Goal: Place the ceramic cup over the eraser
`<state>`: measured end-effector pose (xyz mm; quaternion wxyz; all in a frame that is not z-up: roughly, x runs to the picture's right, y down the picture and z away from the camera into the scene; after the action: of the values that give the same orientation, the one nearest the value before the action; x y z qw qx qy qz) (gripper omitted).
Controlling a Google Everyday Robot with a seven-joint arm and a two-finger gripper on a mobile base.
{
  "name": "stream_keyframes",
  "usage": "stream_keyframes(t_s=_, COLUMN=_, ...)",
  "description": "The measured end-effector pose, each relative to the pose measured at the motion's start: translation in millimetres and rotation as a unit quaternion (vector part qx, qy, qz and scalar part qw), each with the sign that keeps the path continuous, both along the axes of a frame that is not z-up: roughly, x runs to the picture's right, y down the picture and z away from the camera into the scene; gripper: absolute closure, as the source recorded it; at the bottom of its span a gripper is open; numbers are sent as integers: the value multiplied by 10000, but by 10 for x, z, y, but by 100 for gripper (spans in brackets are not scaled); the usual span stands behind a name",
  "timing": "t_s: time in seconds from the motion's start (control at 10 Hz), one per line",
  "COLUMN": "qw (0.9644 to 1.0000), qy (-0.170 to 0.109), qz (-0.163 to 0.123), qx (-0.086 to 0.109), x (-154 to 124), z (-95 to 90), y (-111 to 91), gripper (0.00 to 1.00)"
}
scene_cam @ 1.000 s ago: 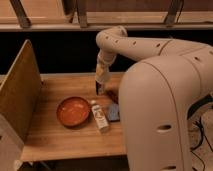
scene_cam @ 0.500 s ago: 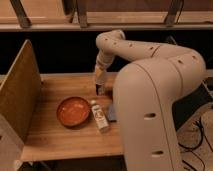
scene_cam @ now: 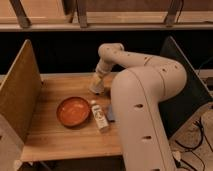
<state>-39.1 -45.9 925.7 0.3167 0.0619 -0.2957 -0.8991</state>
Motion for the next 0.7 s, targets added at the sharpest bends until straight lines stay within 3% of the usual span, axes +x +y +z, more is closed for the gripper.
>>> stream_keyframes(t_s=0.3, qw=9998, qy=70, qz=-103, qx=-154, x=40, z=151, y=69, gripper=100)
stream_keyframes(t_s=0.7, qw=9977, qy=401, qz=-496, qx=-229, x=80, z=151, y=60, gripper=63)
